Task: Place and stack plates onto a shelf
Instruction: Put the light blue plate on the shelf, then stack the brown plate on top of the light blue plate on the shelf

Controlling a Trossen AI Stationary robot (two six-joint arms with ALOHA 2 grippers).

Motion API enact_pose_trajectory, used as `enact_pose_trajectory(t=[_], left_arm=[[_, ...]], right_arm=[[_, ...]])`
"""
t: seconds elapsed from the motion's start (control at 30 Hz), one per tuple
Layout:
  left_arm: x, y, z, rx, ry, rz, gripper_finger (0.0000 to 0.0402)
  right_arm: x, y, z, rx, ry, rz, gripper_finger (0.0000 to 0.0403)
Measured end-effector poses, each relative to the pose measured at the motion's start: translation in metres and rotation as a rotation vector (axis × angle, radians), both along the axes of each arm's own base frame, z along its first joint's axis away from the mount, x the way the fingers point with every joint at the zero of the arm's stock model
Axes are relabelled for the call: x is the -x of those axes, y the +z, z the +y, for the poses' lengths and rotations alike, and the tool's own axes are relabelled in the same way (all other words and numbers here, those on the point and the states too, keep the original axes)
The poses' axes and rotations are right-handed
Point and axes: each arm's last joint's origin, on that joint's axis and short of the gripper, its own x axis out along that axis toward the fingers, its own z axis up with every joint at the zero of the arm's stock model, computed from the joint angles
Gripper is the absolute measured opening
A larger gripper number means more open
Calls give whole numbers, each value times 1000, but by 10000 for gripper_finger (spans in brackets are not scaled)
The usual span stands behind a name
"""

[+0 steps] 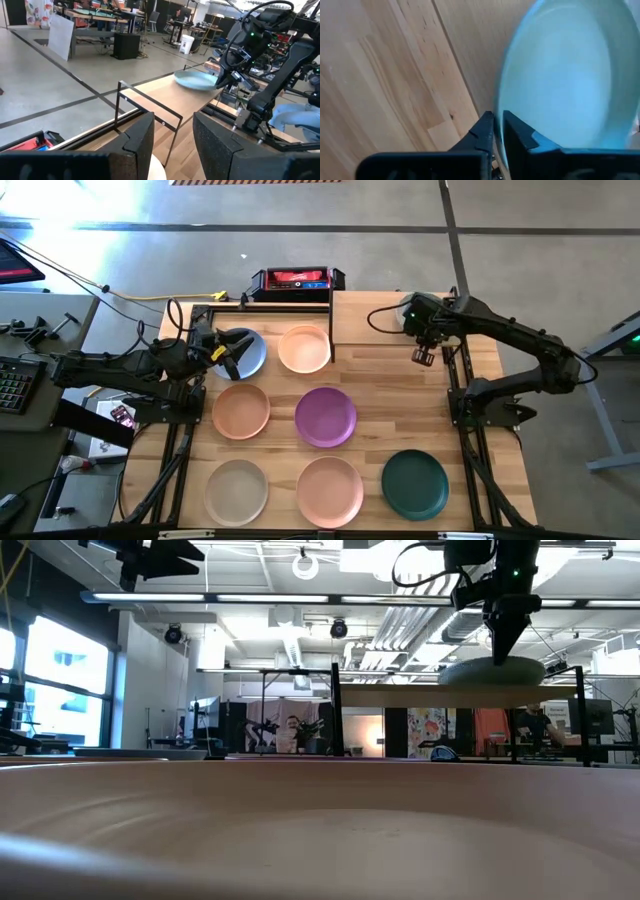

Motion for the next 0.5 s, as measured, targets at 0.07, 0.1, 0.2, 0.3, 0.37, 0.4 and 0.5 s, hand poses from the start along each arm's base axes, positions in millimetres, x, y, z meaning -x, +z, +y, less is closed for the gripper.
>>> enact_pose_trajectory(t=[0.07,0.1,0.2,0.3,0.37,0.4,0.5], left_arm=[[0,0,0,0,0,0,126],[0,0,0,0,0,0,126],[0,0,0,0,0,0,126],[0,0,0,3,0,-2,126],[0,0,0,19,1,-13,126],[0,0,0,23,0,-16,126],[-1,0,-1,31,-35,-18,126]], right_arm=[[0,0,0,0,-8,-3,43],[0,0,0,-1,-11,-3,53],[0,0,0,-3,-13,-1,76],[0,0,0,-2,-13,-1,87],[0,0,0,-2,-13,-1,90],[0,0,0,-2,-13,-1,90],[0,2,1,-7,-13,-3,90]])
